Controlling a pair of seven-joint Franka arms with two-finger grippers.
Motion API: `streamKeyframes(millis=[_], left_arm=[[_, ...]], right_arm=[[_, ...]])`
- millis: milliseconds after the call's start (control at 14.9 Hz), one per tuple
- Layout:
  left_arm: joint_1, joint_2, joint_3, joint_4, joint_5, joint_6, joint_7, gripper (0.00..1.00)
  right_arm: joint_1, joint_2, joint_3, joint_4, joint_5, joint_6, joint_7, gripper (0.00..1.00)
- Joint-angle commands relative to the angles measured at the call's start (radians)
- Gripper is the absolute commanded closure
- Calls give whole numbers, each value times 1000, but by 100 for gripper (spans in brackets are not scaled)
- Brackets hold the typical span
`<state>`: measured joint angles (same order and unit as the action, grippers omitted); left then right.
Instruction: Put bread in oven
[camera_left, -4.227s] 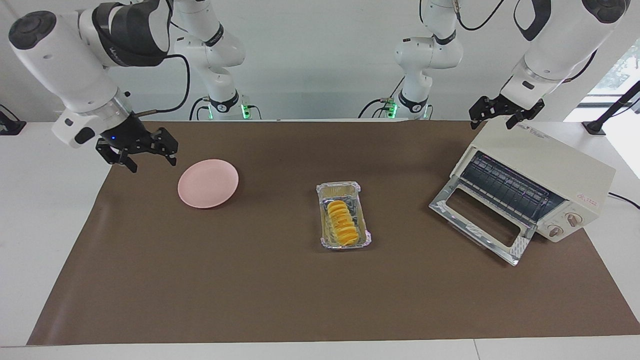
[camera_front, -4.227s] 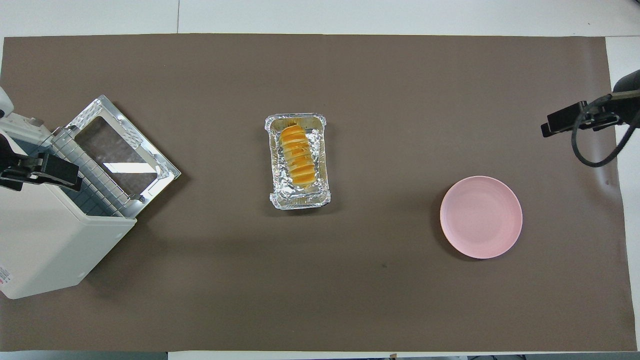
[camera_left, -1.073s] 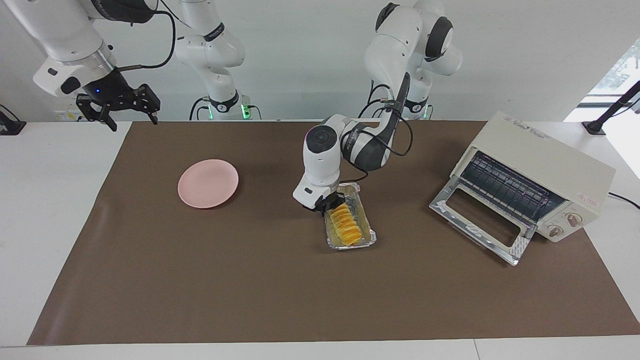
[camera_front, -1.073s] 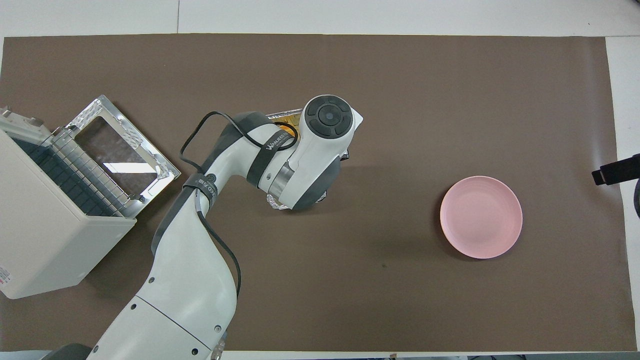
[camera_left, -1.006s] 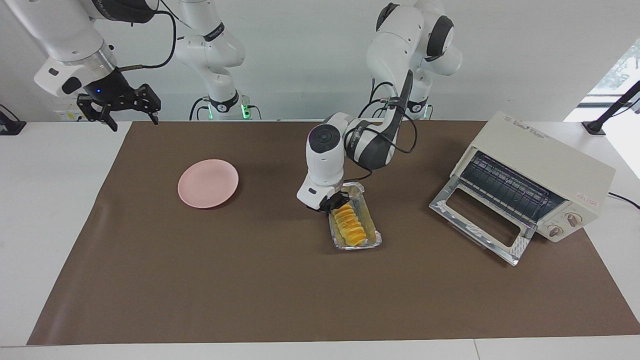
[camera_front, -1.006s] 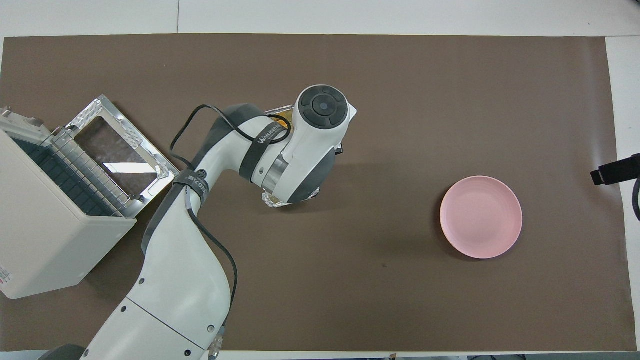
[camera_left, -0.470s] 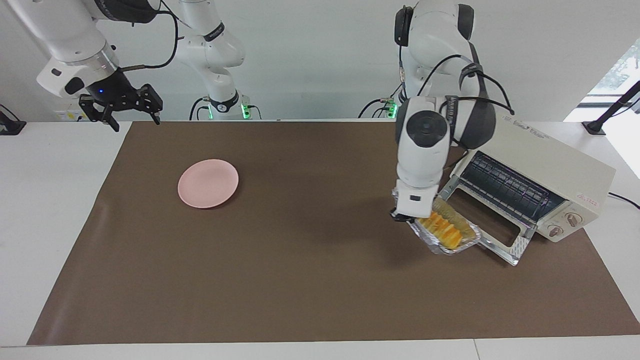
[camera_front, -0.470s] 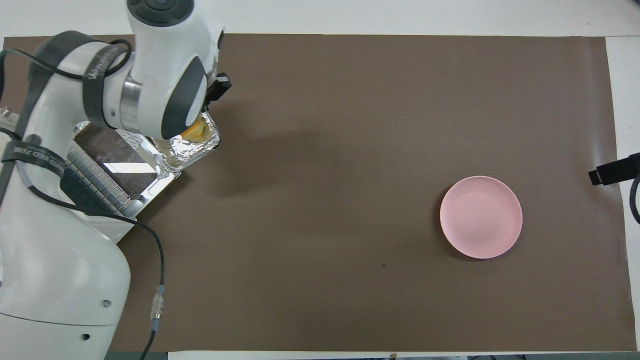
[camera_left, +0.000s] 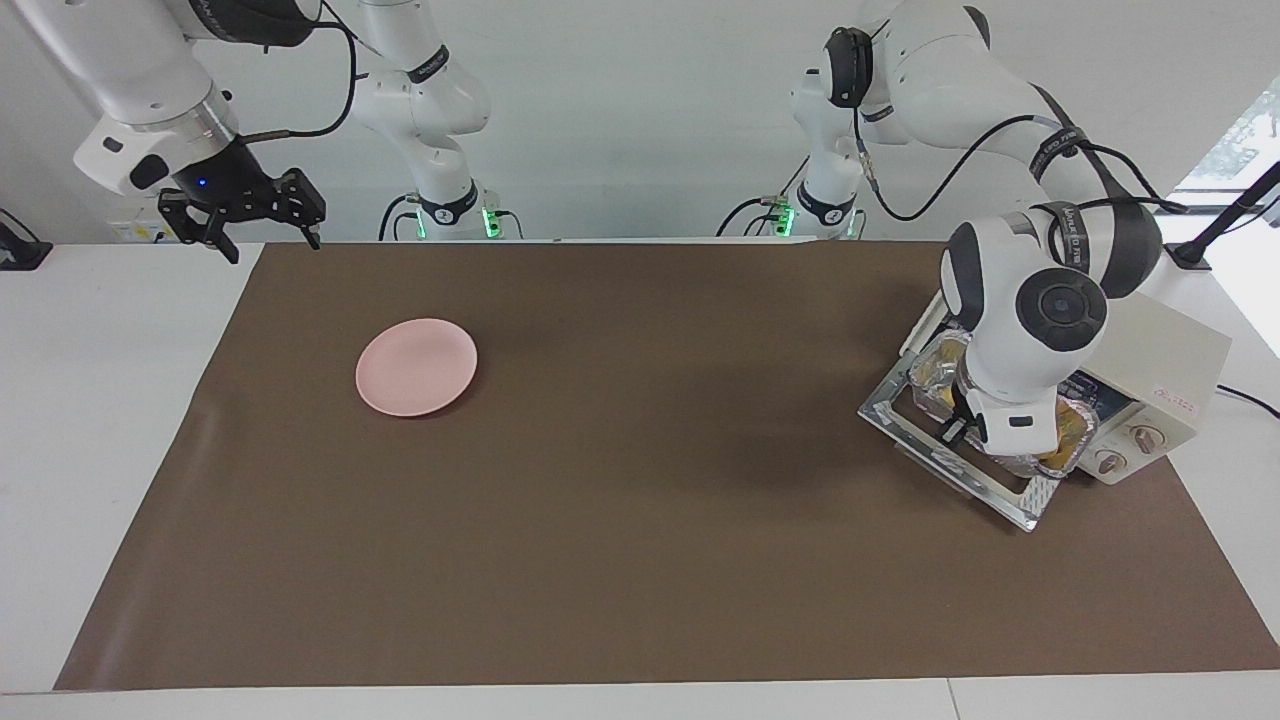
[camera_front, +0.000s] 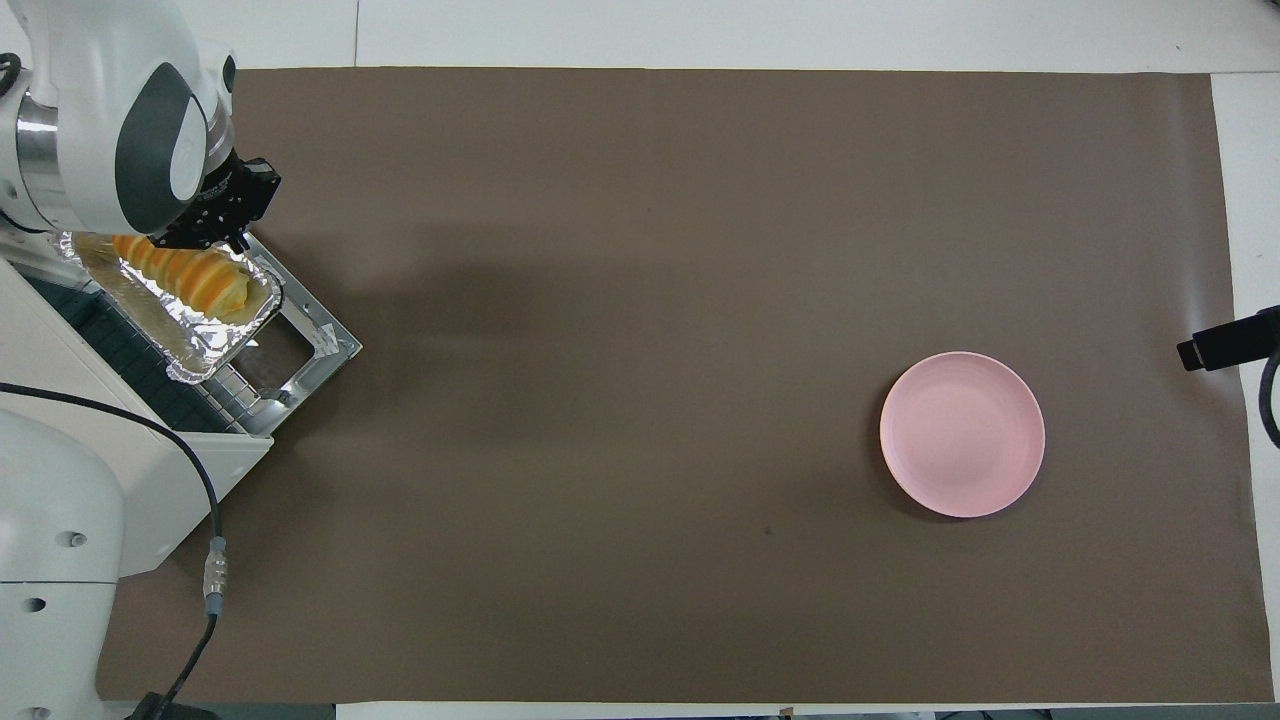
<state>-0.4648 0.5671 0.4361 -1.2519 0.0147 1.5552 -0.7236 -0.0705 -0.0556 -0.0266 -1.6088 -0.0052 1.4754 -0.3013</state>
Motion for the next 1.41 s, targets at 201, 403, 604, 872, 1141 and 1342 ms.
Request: streamKeyframes(millis=[201, 403, 604, 872, 1141, 1342], left_arm=[[6, -125, 3, -259, 27, 88, 38, 100], [6, -139, 6, -287, 82, 86, 59, 100], [17, -145, 7, -296, 113, 82, 66, 100], [21, -173, 19, -360, 119, 103, 67, 100], [25, -181, 21, -383, 139, 121, 67, 100], [26, -179, 21, -382, 140, 152, 130, 86]], right_arm=[[-6, -23, 2, -28, 16, 8, -16, 0], [-6, -23, 2, -28, 16, 8, -16, 0], [-6, -23, 2, -28, 16, 8, -16, 0], [-6, -23, 2, -28, 16, 8, -16, 0], [-6, -23, 2, -28, 16, 8, -16, 0], [-6, -23, 2, -28, 16, 8, -16, 0]])
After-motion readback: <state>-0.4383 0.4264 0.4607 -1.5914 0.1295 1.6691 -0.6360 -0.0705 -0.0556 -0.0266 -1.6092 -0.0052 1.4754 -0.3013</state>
